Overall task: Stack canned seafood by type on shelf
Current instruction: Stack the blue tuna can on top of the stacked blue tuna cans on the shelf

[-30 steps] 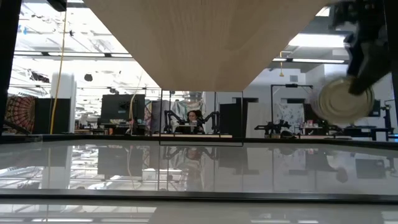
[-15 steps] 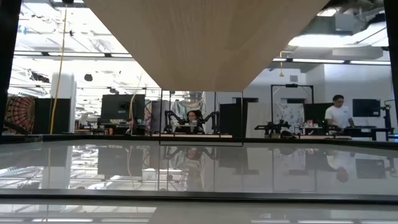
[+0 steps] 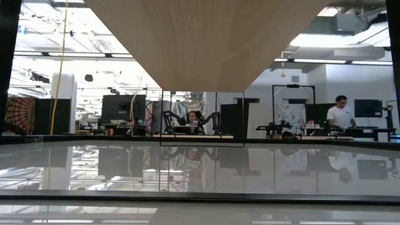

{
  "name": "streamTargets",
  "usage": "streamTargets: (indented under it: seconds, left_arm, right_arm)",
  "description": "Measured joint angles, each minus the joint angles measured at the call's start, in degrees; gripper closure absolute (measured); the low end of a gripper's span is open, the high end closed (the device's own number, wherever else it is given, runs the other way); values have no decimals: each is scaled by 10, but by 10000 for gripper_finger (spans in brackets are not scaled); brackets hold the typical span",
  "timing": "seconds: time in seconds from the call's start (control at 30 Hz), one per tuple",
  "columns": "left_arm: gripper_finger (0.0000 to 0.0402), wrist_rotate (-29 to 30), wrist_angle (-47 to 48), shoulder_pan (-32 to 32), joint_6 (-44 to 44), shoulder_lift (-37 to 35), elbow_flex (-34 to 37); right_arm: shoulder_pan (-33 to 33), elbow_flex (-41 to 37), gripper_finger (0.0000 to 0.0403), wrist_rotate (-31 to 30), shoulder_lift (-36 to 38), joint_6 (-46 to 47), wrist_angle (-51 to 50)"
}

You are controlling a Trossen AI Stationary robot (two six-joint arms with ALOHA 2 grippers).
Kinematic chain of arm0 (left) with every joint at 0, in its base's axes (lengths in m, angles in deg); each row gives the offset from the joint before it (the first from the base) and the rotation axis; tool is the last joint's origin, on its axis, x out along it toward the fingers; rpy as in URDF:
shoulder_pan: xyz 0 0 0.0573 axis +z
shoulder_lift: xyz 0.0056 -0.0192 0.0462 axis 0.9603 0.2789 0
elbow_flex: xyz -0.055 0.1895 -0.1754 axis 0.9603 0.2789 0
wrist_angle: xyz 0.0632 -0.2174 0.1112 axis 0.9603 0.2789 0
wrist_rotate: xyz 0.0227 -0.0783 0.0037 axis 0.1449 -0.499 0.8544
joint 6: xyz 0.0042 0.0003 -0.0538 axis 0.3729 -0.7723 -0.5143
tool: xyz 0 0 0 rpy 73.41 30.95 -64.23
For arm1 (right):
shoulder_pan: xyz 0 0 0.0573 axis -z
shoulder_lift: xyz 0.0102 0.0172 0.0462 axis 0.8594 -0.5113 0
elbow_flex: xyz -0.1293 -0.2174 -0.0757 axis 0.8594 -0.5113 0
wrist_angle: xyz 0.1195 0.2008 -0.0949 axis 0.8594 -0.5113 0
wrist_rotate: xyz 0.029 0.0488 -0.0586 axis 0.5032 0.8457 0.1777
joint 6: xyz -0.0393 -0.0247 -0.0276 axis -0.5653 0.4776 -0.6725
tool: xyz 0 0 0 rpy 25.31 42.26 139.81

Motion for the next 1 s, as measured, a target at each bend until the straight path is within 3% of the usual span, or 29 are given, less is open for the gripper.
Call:
streamTargets:
  seconds: [0.17,0.37,0.6,0.87,1.0]
  left_arm:
    - [95,-6,12,22,0,26,-53]
    - [95,4,13,53,-1,61,-83]
    - [95,-79,15,98,-12,98,-109]
    - [95,-108,23,110,-5,115,-134]
    - [95,-104,24,110,2,116,-134]
  right_arm:
    - [1,0,178,-1,0,-129,124]
    - [6,0,178,25,0,-196,207]
    - [26,0,178,82,0,-273,293]
    - [49,0,177,239,-1,-362,361]
    - [78,0,177,277,-15,-407,383]
